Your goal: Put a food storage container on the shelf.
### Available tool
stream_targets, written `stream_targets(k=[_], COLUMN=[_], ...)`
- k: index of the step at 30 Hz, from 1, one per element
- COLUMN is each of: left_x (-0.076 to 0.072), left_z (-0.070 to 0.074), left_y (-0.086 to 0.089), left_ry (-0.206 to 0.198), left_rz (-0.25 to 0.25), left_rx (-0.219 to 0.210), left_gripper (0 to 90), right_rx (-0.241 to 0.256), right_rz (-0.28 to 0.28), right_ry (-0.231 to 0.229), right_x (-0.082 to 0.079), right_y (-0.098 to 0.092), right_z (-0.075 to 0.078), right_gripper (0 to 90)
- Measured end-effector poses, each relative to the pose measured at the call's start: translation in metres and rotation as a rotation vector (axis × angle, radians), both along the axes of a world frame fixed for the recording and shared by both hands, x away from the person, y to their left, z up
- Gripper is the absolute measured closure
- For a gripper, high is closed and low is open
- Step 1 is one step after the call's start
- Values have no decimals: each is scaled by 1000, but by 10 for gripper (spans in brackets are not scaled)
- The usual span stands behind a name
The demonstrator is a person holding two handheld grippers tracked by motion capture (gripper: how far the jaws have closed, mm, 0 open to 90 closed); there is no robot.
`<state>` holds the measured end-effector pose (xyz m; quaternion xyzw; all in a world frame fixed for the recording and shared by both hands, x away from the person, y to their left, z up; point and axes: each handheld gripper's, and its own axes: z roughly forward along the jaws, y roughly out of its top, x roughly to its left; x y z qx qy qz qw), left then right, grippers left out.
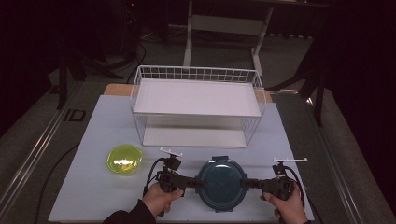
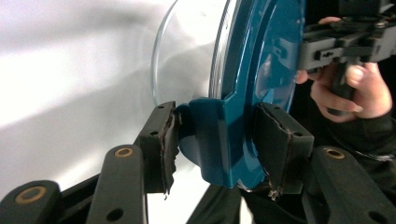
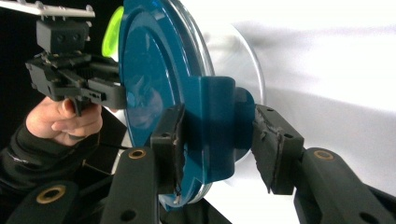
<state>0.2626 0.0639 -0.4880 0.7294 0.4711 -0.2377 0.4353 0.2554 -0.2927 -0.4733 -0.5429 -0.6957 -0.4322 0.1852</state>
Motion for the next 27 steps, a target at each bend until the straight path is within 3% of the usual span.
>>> stream_targets(k=[5, 10, 14, 23, 27], left_x=[-1, 1, 2, 10, 15], left_z=[6, 16, 21, 46, 66], left_y=[1, 6, 7, 15, 18], left_ry=[-11, -30, -38, -84, -119], left_rz=[-11, -10, -11, -1, 11], left_rx=[-8, -46, -42, -55, -61], left_gripper=[510, 521, 522, 523, 523], right_rx=[3, 23, 32, 45, 48], right_rz=[7, 3, 3, 9, 7], right_ry=[-24, -38, -46, -91, -115], right_x=[-1, -1, -1, 7, 11], right_y=[0, 0, 1, 6, 8], right_z=[10, 18, 22, 45, 58], right_gripper=[558, 559, 559, 559, 559])
